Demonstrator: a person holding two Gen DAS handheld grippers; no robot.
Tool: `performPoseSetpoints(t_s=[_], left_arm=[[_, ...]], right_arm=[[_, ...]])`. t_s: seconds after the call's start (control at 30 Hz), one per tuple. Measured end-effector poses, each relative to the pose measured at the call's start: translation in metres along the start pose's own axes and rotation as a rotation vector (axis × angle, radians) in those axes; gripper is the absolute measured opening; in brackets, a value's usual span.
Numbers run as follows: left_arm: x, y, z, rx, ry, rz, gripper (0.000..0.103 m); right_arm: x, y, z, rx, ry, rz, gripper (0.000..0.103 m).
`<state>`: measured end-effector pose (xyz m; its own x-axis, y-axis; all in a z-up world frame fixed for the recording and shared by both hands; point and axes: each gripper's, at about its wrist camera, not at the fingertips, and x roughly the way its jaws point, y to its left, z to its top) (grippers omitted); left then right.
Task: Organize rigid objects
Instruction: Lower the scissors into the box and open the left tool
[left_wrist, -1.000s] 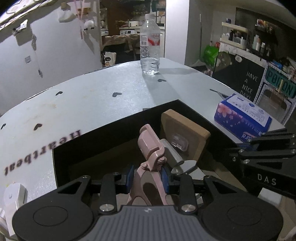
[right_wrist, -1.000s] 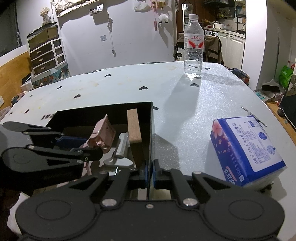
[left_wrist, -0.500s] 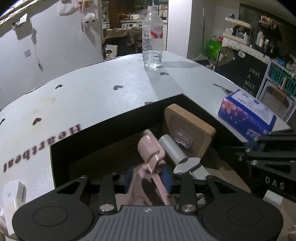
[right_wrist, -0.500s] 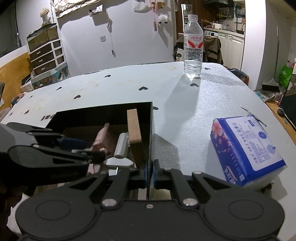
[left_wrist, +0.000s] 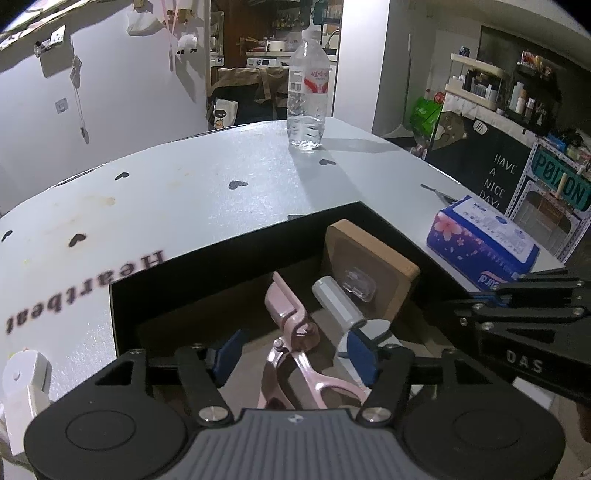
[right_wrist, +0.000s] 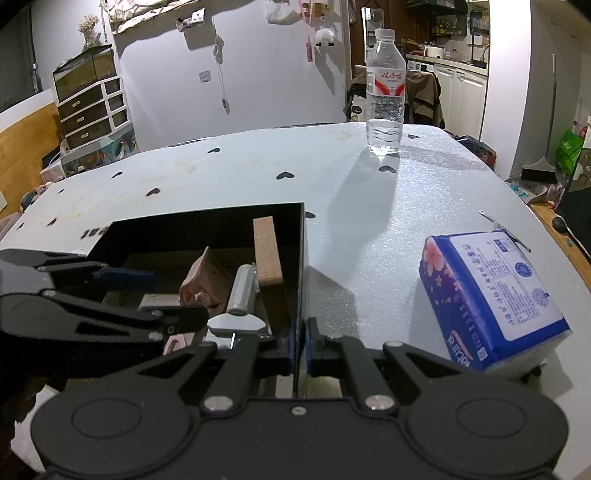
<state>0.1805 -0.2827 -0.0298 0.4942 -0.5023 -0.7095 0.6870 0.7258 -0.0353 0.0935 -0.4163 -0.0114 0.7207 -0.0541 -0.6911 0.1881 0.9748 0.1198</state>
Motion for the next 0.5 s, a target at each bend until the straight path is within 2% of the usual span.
performPoseSetpoints(t_s=[0.23, 0.5], left_arm=[[-0.027, -0.005, -0.002, 0.031, -0.049, -0.022, 0.076], [-0.052, -0.001, -0.005, 0.021, -0.098, -0.033, 0.078]], right_arm=[[0.001, 0.001, 0.001, -0.002, 0.003, -0.009, 0.006], [0.002, 0.000, 0.001, 0.001, 0.005, -0.012, 0.006]])
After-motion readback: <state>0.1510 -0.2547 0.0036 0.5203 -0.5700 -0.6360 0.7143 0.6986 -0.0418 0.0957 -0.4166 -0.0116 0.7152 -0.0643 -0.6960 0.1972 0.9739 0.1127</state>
